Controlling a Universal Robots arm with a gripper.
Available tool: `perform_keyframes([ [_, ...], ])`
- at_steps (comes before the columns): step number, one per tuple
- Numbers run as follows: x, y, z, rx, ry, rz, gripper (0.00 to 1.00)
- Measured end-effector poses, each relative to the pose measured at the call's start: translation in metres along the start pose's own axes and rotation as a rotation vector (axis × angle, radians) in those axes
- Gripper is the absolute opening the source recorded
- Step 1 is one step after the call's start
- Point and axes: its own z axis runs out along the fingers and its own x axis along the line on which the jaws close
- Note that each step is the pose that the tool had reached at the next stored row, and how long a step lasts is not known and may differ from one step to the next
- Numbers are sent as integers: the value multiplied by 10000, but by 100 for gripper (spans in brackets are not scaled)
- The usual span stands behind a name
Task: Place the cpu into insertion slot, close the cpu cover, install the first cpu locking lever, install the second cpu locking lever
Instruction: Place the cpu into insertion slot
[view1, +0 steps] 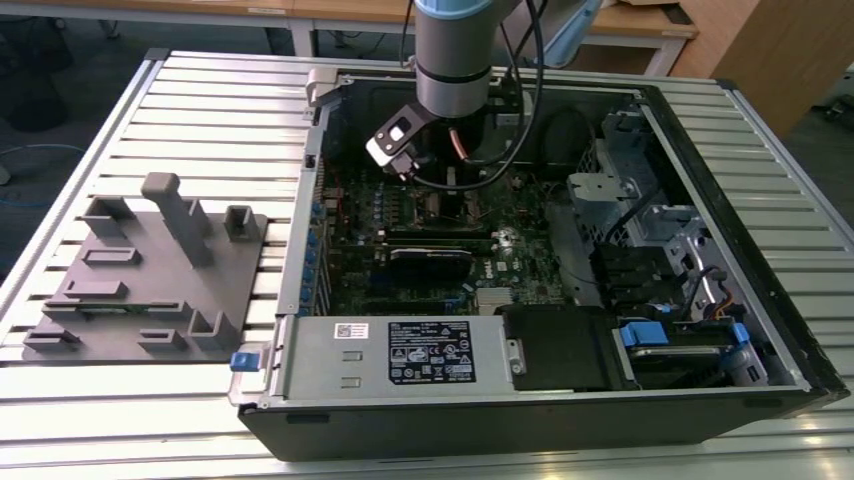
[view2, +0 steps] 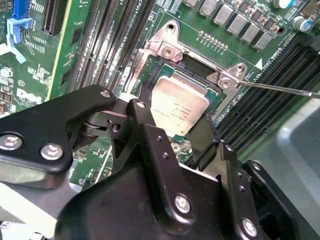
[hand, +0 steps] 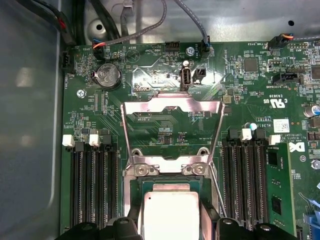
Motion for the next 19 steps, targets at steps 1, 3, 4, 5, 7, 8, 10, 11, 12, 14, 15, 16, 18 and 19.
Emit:
perform_keyframes([
  [1, 0, -2, 1, 0, 0, 0, 54],
  [3, 0, -3, 2, 1, -1, -1, 54],
  [4, 0, -3, 2, 1, 0, -1, 54],
  [5, 0, -3, 2, 1, -1, -1, 54],
  [7, 0, -3, 2, 1, 0, 0, 54],
  [8, 0, -3, -1, 2, -1, 0, 54],
  [10, 0, -2, -19, 2, 0, 1, 54],
  [11, 0, -1, -27, 1, 0, 1, 54],
  [12, 1, -1, -26, 0, 2, 0, 54],
  [14, 1, -1, -25, 0, 4, -29, 54],
  [15, 0, -1, -24, 1, 7, -77, 54],
  [16, 0, -2, -22, 3, 11, -133, 54],
  [18, 0, -1, -21, 5, 12, -188, 54],
  [19, 0, -1, -20, 5, 13, -190, 54],
])
